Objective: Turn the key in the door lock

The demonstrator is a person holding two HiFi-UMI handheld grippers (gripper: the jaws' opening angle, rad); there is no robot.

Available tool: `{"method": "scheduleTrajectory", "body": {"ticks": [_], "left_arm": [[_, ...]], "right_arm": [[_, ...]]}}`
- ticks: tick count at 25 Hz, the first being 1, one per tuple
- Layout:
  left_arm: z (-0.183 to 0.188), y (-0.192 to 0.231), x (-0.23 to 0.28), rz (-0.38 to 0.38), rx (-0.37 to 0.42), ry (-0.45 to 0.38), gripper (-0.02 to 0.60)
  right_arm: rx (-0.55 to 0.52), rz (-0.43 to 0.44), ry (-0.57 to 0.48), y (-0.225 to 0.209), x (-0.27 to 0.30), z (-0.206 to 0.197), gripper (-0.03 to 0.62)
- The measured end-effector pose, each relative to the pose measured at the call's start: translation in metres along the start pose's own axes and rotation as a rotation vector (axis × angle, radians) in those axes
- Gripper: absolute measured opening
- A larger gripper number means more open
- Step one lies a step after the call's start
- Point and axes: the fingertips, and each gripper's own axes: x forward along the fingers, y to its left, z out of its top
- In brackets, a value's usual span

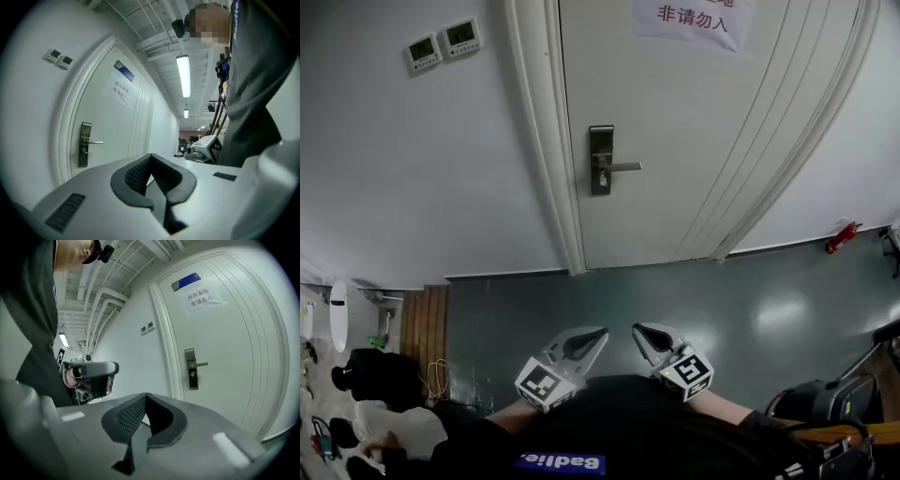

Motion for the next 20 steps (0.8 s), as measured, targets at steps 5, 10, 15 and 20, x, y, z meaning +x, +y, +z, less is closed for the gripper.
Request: {"method": "scheduleTrajectory", "body": {"ticks": [5,10,15,20], "left_arm": [[-0.001,0.000,0.009,0.004,0.006,-0.002,0.005],[0.004,-0.004,0.023,0.005,0.002,-0.002,0.005],[0.003,-0.004,0.042,0.051,0.027,0.004,0.006],[-0.001,-0.001,0.061,0.112,0.069,0.017,0.006]], "right_arm": [[0.001,0.001,-0.004,-0.009,-0.003,0.000,0.002],[0.002,0.006,-0.019,-0.021,-0.009,0.005,0.002],[-0.004,0.014,-0.033,-0.041,-0.019,0.008,0.003],[0.003,0.021,-0.041,-0.067,-0.029,0.005,0.003]]}}
